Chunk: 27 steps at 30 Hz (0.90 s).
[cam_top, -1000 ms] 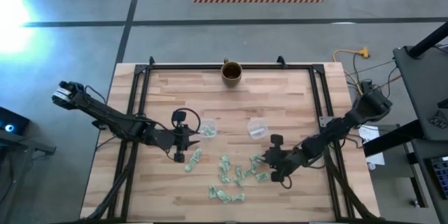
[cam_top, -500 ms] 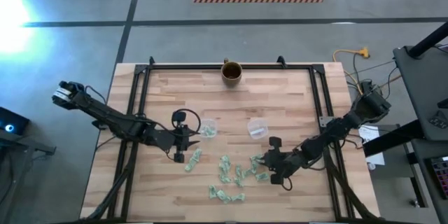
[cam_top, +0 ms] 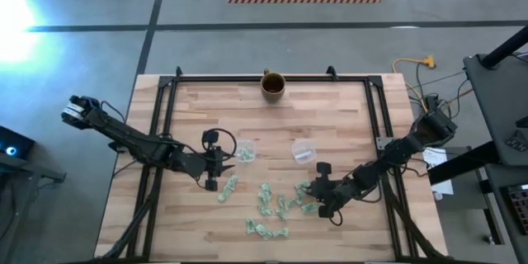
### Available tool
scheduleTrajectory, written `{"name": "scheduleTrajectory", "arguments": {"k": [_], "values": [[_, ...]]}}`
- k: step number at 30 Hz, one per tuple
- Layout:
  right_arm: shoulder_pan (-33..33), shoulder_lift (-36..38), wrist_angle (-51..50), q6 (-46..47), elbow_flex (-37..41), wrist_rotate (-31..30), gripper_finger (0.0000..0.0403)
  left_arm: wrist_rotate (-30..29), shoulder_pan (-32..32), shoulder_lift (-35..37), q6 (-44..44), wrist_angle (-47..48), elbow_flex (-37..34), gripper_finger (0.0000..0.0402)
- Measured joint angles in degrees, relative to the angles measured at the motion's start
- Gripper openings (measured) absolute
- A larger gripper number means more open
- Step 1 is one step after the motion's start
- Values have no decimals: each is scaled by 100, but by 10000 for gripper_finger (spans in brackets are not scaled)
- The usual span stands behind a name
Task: Pick and place Stevia / Truvia into bins
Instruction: Put the white stevia packet into the right transparent container
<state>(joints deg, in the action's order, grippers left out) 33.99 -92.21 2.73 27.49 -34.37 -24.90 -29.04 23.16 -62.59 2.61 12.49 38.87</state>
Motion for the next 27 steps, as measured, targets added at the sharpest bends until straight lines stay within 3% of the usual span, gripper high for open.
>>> {"name": "scheduleTrajectory", "arguments": {"k": [9, 19, 27], "values": [[0, -176, 15, -17, 0, -112, 14, 2, 0, 0, 2, -4, 0, 116], [18, 422, -76, -687, -181, -309, 9, 2, 0, 2, 2, -8, 0, 116], [-331, 1265, -1177, -1376, -407, -1738, 9, 4, 0, 4, 2, -21, -7, 116]]}}
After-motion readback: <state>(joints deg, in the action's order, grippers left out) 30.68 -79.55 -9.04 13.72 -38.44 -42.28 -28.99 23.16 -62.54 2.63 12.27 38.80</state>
